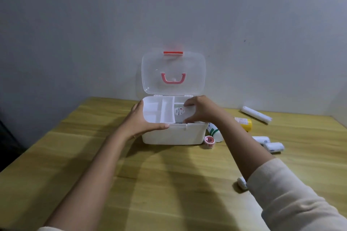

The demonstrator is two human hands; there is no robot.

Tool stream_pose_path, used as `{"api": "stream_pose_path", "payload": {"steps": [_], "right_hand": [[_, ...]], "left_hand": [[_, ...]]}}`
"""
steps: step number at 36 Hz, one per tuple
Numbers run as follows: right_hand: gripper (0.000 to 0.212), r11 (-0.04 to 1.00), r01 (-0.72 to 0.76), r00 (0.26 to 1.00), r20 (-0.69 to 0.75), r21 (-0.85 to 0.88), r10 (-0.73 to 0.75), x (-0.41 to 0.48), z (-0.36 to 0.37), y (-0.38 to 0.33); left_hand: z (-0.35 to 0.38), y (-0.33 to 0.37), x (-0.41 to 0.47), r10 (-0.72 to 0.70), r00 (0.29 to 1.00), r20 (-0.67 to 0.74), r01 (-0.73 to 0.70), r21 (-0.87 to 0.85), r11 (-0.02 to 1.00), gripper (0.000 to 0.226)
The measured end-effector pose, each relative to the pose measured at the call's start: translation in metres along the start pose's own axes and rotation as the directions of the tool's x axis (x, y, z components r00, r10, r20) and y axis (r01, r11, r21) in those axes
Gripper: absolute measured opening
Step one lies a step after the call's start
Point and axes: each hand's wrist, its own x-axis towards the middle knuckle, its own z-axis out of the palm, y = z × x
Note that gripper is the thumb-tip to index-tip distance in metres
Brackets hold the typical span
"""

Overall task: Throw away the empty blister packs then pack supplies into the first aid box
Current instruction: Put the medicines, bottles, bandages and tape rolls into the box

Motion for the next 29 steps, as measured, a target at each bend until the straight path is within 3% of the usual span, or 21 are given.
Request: {"api": "stream_pose_path", "payload": {"steps": [5,9,29], "right_hand": [[0.064,0.997,0.035,0.997,0.075,-0.075,-0.029,0.0043,-0.0001,-0.0062],[0.065,0.994,0.033,0.993,0.115,-0.1,-0.021,0.004,-0.0057,-0.004],[0.055,0.995,-0.006,0.996,0.088,-0.098,0.014,0.0062,0.0005,-0.007]], "left_hand": [[0.0024,-0.0036,0.0014,0.041,0.999,-0.024,-0.041,-0.032,0.999,0.122],[0.0021,-0.0046,0.003,0.034,0.999,-0.014,-0.034,-0.028,0.999,0.128],[0.0037,-0.0077,0.0039,0.042,0.999,-0.019,-0.043,-0.048,0.998,0.127]]}}
